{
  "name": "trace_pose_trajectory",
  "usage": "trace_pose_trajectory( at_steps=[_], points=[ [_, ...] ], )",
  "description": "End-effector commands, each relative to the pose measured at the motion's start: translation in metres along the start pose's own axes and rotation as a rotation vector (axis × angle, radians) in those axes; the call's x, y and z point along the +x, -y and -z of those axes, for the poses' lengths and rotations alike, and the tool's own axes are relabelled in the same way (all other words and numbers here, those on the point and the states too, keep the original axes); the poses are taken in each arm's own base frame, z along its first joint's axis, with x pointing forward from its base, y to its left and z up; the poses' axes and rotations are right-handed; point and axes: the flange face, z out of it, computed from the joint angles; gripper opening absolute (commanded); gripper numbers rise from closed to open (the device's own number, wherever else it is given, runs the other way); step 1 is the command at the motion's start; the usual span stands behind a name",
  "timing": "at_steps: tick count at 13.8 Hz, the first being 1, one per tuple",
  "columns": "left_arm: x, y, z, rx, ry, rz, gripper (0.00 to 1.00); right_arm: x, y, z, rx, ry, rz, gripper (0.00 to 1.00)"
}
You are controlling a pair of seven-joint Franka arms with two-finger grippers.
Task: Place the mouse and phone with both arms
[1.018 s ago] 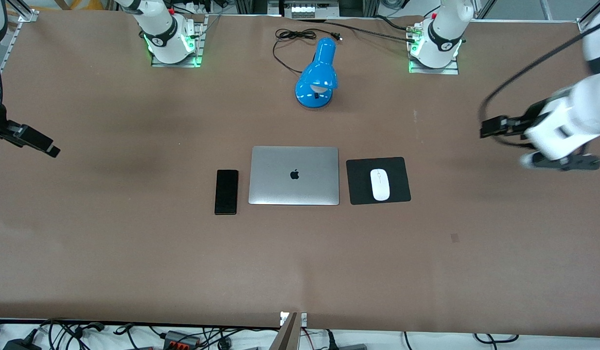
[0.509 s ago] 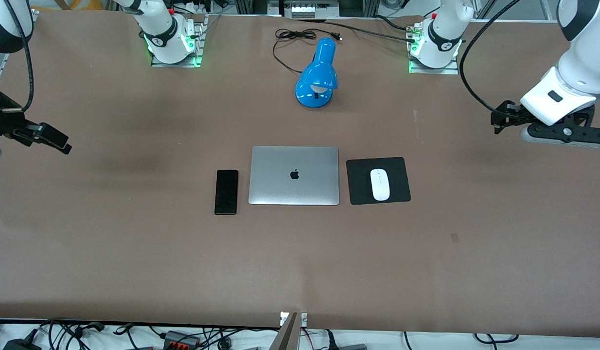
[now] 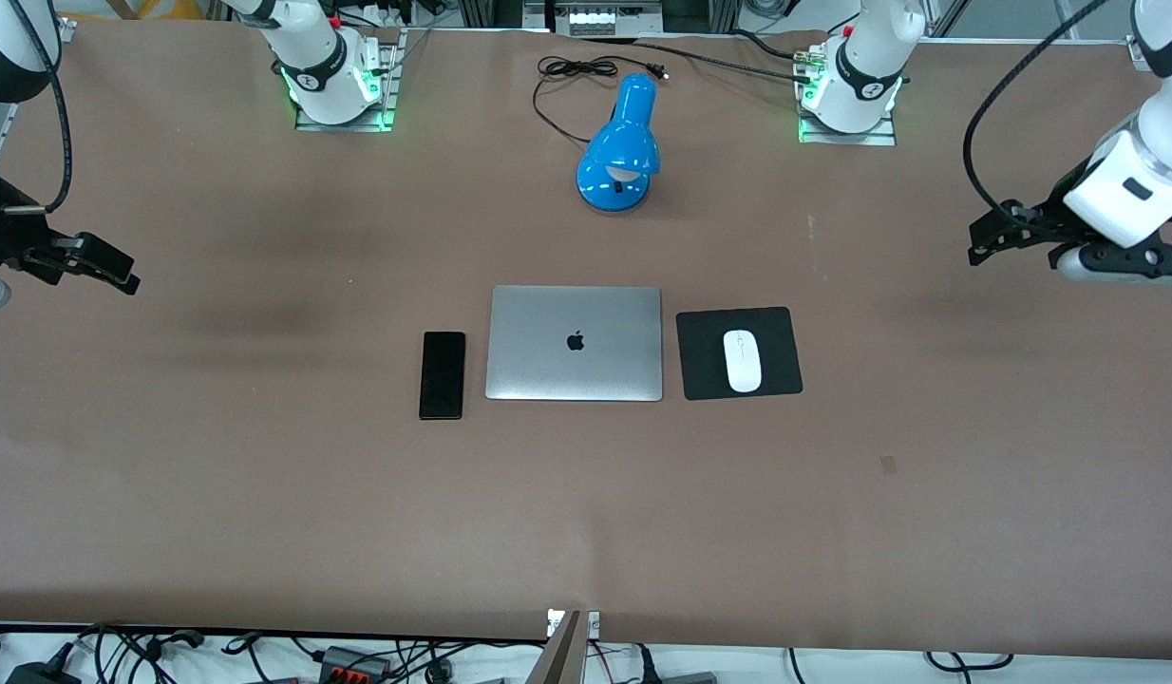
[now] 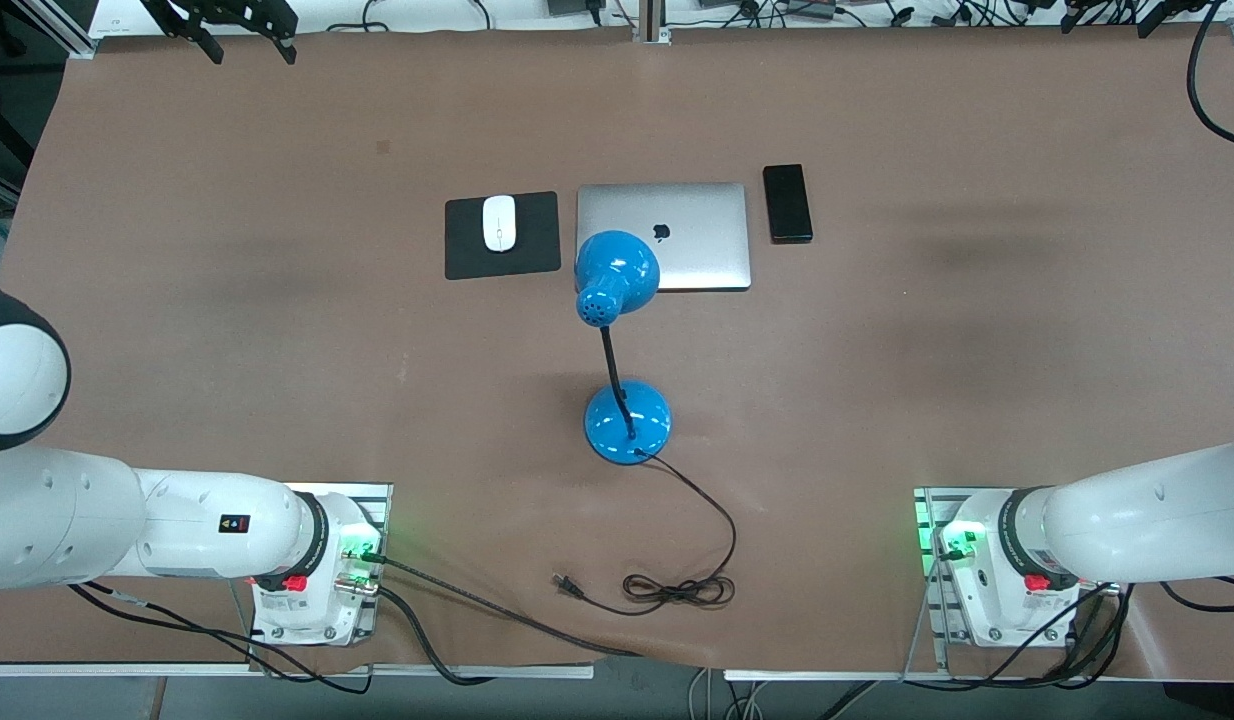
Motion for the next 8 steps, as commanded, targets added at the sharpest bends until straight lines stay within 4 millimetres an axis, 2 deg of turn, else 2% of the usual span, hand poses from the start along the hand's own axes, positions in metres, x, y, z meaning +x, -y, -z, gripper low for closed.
trace_pose_trajectory(
  at_steps=[1, 8],
  points=[
    [-0.0123, -0.0014, 0.0102, 0.022, 0.013, -0.02, 1.0, -0.008, -0.0034, 0.0073, -0.002, 0.014, 0.005, 1.0],
    [-0.0076, -0.0002, 0.0131, 0.026, 0.016, -0.019, 1.0, -0.0094, -0.0061, 0.0079, -0.003, 0.028, 0.0, 1.0]
  ],
)
